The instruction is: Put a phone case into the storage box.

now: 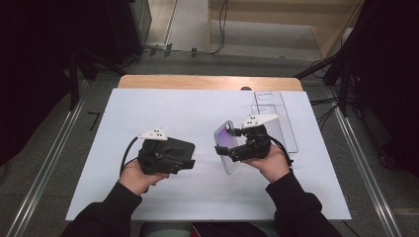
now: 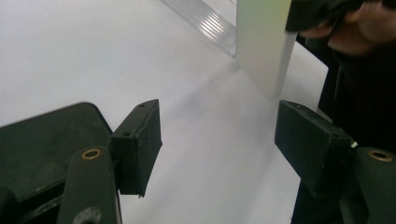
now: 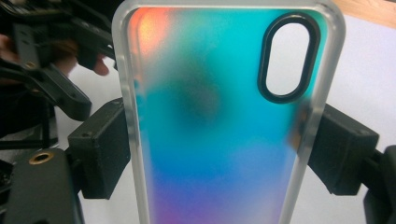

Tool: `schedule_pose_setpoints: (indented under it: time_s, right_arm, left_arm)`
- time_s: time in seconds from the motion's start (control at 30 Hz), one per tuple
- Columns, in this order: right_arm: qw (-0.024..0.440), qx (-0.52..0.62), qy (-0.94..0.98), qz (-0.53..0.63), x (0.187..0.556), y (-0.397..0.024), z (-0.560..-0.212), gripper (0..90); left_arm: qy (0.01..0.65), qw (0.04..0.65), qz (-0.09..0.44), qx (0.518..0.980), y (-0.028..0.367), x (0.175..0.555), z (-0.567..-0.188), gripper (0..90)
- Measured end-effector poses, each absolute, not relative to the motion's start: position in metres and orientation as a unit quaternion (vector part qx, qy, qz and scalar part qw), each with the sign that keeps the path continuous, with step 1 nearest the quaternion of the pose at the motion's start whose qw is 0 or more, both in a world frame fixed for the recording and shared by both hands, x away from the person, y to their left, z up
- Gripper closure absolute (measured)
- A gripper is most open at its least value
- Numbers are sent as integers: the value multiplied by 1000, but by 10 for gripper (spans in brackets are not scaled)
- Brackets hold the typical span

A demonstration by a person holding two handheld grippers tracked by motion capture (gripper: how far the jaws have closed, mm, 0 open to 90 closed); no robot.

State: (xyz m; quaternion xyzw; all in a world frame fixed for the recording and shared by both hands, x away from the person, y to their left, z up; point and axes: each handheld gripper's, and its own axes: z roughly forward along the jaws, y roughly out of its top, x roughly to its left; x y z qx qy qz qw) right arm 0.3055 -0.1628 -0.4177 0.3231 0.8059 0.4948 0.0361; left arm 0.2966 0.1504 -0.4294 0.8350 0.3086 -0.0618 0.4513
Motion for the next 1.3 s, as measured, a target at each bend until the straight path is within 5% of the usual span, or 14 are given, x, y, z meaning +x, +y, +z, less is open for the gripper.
schedule_pose_setpoints:
  time_s: [0.53, 1.3]
  right_arm:
    - [36, 317, 814, 486, 304, -187, -401, 151]
    - [125, 422, 752, 491, 313, -242, -385, 152]
  left_arm:
    - [290, 415, -54, 861, 168, 276, -449, 306]
    - [366, 415, -20, 833, 200, 275, -457, 280]
